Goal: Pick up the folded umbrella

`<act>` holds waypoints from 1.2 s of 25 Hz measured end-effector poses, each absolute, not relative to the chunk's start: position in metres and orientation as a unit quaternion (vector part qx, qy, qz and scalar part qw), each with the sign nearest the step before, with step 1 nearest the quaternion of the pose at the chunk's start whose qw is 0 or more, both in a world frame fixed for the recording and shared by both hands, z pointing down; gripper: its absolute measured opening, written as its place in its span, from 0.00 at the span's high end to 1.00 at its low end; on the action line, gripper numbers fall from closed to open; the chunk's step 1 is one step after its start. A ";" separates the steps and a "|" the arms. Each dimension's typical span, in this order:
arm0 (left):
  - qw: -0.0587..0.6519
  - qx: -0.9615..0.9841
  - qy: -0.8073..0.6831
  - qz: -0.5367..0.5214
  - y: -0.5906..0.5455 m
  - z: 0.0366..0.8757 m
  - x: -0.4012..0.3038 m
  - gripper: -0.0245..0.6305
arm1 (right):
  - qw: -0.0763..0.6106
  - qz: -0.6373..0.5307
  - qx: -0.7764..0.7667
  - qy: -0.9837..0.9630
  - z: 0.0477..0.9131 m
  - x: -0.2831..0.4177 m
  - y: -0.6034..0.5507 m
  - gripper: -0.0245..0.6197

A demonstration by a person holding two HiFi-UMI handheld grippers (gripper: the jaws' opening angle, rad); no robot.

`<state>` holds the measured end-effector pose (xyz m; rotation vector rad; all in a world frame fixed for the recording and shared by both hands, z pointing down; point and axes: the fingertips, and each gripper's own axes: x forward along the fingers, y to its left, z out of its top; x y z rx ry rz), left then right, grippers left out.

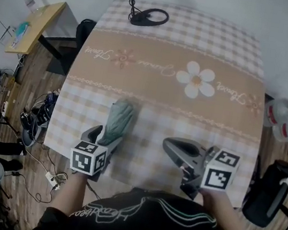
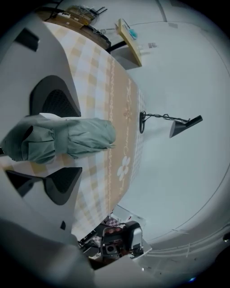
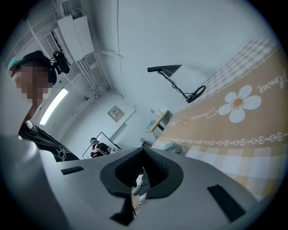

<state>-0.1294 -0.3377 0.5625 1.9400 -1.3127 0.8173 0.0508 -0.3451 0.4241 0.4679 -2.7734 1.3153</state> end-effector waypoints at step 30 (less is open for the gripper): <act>0.332 0.694 -0.510 0.385 -0.335 0.626 -0.136 0.50 | 0.017 0.446 0.174 -0.878 0.437 0.051 -0.352 0.95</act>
